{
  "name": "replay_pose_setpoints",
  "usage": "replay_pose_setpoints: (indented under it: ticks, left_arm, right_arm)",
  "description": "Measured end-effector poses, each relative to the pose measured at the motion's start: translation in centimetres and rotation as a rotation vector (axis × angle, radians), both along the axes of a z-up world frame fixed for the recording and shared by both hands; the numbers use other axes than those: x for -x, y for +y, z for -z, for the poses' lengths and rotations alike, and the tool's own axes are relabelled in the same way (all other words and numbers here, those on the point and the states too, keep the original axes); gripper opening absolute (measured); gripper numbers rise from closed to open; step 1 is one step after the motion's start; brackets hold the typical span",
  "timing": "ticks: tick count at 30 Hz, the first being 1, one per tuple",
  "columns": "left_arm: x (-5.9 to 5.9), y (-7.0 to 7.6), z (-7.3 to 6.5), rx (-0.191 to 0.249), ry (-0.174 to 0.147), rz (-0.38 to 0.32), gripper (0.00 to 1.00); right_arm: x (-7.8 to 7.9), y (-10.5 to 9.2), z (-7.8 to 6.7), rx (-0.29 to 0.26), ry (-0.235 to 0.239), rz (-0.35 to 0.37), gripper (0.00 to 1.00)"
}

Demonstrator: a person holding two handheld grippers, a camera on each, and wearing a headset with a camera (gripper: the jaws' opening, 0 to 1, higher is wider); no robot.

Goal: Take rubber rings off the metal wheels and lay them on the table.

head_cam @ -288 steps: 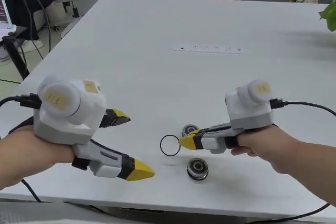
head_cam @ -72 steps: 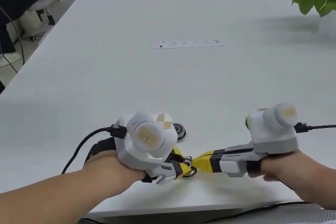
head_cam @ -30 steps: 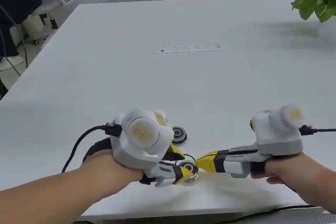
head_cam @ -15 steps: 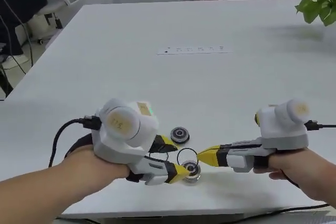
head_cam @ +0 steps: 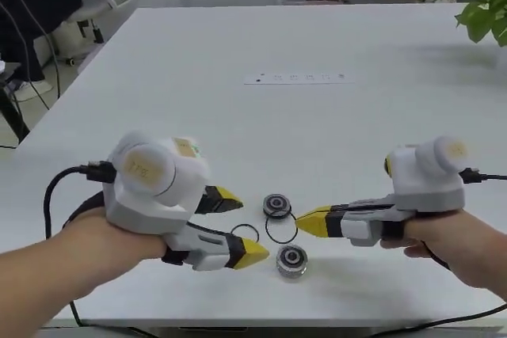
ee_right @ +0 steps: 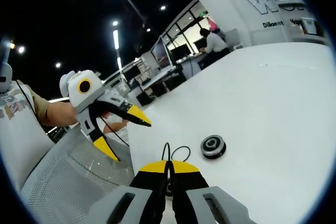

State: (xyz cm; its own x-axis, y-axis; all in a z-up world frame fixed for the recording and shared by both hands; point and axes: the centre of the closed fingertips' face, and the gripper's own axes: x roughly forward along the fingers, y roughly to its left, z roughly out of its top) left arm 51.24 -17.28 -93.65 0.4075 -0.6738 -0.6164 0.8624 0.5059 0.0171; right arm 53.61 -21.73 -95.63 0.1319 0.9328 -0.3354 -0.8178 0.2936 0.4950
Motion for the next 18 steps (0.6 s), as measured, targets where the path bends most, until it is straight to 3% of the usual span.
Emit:
replay_pose_setpoints:
  ticks: [7,18]
  left_arm:
    - [-0.2,1.3,-0.3,0.012,0.005,-0.038,0.56]
    - [-0.4,3.6,-0.5,0.02,0.007,-0.092,0.65]
  right_arm:
    - [-0.4,1.2,-0.4,0.005,-0.011,-0.018,0.0]
    - [-1.2,3.1,0.4,0.037,-0.007,-0.057,0.0]
